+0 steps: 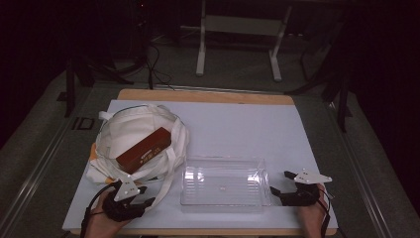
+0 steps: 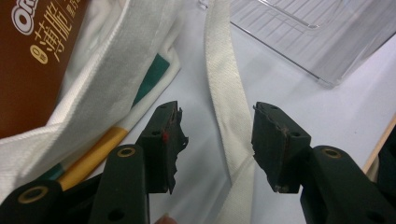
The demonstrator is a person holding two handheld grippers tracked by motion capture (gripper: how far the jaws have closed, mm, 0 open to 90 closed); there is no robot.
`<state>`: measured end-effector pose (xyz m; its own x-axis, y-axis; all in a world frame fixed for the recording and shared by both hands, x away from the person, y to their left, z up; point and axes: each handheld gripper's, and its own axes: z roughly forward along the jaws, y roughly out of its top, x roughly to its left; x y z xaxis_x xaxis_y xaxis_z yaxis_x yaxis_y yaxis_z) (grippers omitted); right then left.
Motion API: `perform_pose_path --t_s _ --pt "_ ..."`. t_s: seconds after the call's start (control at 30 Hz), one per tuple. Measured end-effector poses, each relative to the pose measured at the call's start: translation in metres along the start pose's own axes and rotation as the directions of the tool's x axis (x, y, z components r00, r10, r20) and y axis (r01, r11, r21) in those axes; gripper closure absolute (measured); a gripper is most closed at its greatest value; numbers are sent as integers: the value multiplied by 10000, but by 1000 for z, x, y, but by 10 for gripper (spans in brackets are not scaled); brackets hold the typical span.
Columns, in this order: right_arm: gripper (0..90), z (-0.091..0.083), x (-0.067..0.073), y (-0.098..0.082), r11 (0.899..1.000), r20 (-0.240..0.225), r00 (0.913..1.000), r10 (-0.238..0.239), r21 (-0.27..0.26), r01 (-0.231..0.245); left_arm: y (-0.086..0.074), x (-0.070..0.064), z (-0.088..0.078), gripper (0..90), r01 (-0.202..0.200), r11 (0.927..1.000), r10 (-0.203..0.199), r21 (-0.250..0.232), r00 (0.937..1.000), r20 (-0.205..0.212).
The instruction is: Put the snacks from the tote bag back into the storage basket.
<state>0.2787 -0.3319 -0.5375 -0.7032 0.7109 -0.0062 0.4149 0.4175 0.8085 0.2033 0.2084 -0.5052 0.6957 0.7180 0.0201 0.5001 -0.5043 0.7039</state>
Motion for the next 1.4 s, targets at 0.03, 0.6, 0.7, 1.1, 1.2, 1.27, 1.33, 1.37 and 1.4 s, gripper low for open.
perform_pose_path --t_s 0.03,0.6,0.7,1.1,1.2,1.27,1.33,1.37,1.4 --pt "146 0 0 0 10000 3 10000 3 7 -3 1 0 -1 517 -41 10000 41 17 10000 15" --pt "147 0 0 0 10000 12 10000 -17 38 17 14 4 -13 520 -962 9942 935 490 9941 554" --pt "147 0 0 0 10000 11 10000 -23 43 23 15 5 -14 520 -1066 9928 1031 540 9926 634" --pt "147 0 0 0 10000 5 10000 -16 37 16 26 9 -20 527 -1562 9848 1496 759 9850 864" --pt "147 0 0 0 10000 1 10000 -38 25 38 28 9 -21 527 -1589 9844 1515 753 9838 962" --pt "147 0 0 0 10000 4 10000 -17 31 17 28 10 -22 526 -1642 9836 1562 751 9824 1024" --pt "147 0 0 0 10000 -2 10000 -6 32 6 30 10 -22 527 -1711 9822 1624 769 9808 1079" --pt "147 0 0 0 10000 -5 10000 -1 26 1 30 11 -23 528 -1724 9820 1635 770 9804 1100" --pt "147 0 0 0 10000 -5 10000 0 20 0 32 11 -23 530 -1753 9816 1663 756 9796 1127"
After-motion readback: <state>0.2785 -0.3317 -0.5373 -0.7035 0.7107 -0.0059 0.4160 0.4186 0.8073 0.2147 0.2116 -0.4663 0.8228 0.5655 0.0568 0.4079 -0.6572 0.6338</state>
